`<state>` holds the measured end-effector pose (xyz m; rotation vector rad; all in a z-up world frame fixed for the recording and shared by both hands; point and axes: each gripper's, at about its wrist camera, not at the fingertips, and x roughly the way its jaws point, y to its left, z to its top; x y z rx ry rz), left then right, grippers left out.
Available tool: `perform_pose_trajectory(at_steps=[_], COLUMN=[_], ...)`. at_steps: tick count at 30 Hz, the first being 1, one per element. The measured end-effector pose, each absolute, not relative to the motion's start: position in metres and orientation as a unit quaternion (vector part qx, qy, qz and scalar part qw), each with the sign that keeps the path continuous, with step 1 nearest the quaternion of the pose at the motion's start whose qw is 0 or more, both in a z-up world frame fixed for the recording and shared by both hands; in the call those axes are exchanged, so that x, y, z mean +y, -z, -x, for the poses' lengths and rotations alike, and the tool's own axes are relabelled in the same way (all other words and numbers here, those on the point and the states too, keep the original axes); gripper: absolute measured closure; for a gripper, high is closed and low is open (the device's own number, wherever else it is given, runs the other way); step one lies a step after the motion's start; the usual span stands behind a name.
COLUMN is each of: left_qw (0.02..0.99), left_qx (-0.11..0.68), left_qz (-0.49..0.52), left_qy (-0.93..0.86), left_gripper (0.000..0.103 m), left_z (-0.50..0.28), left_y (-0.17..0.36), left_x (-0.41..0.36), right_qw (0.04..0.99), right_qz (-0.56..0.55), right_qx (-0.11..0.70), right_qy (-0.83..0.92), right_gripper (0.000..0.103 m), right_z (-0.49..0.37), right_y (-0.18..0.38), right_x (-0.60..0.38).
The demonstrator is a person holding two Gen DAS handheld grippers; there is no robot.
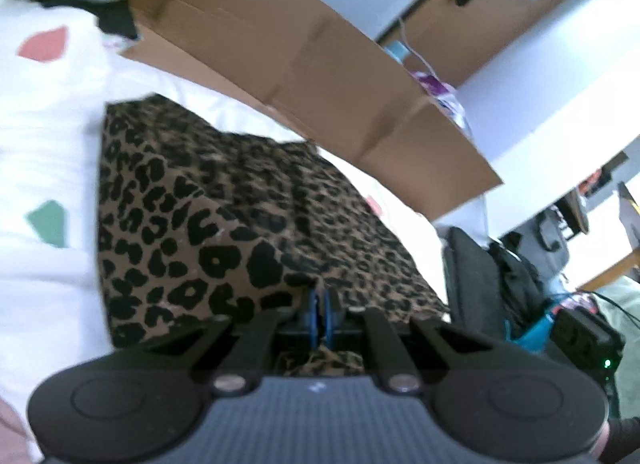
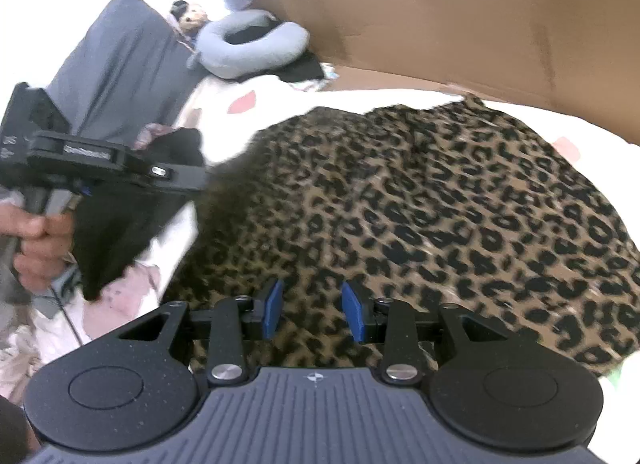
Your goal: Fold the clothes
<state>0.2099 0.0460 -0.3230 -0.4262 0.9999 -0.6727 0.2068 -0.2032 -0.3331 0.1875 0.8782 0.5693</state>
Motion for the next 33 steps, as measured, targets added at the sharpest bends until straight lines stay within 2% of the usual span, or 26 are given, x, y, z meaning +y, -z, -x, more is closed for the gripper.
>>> perform_pose_trajectory(at_steps=[18,19,20,22,24,25,27,29,30,32,33], left_qw=[0.771,0.77,0.769,0.767,0.769,0.77,0.773,0.776,0.778,0.781,0.782], left_qx=[0.479,0.479,0.479,0.48,0.479,0.478,0.477,0.475,0.474,0.473,0.473], left_qz=[0.198,0.198,0.198,0.197,0.193,0.191,0.185,0.18,0.177,0.172,0.168], left_qy=[0.371,0.372,0.374,0.377,0.377,0.377,0.375,0.373,0.372,0.37,0.369], left_gripper=[0.099,0.099,0.099,0.099,0.099,0.099,0.096,0.09,0.085,0.067,0.065], left_z=[-0.209,-0.21,-0.21,-0.21,-0.21,-0.211,-0.211,-0.211,-0.211,-0.211,-0.212], left_y=[0.325,0.326,0.326,0.326,0.324,0.322,0.319,0.316,0.314,0.311,0.31], left_x=[-0.011,-0.013,-0.015,-0.019,-0.022,-0.023,-0.024,-0.026,-0.026,-0.028,-0.029], right_qw=[0.863,0.865,0.866,0.868,0.869,0.871,0.874,0.875,0.875,0.877,0.877], right_qz=[-0.12,-0.12,-0.12,-0.122,-0.123,-0.123,-0.123,-0.132,-0.137,-0.143,-0.145], right_qx=[0.407,0.406,0.406,0.406,0.407,0.406,0.404,0.402,0.4,0.398,0.397], right_qy=[-0.275,-0.27,-0.267,-0.26,-0.253,-0.249,-0.242,-0.237,-0.234,-0.23,-0.228], right_gripper=[0.065,0.07,0.079,0.084,0.097,0.099,0.102,0.103,0.103,0.103,0.103], right_z=[-0.229,-0.23,-0.231,-0.233,-0.234,-0.234,-0.233,-0.232,-0.232,-0.23,-0.23], right_y=[0.332,0.332,0.333,0.336,0.338,0.339,0.339,0.339,0.339,0.338,0.338], right_x=[-0.177,-0.177,-0.177,-0.178,-0.179,-0.18,-0.184,-0.191,-0.195,-0.201,-0.204])
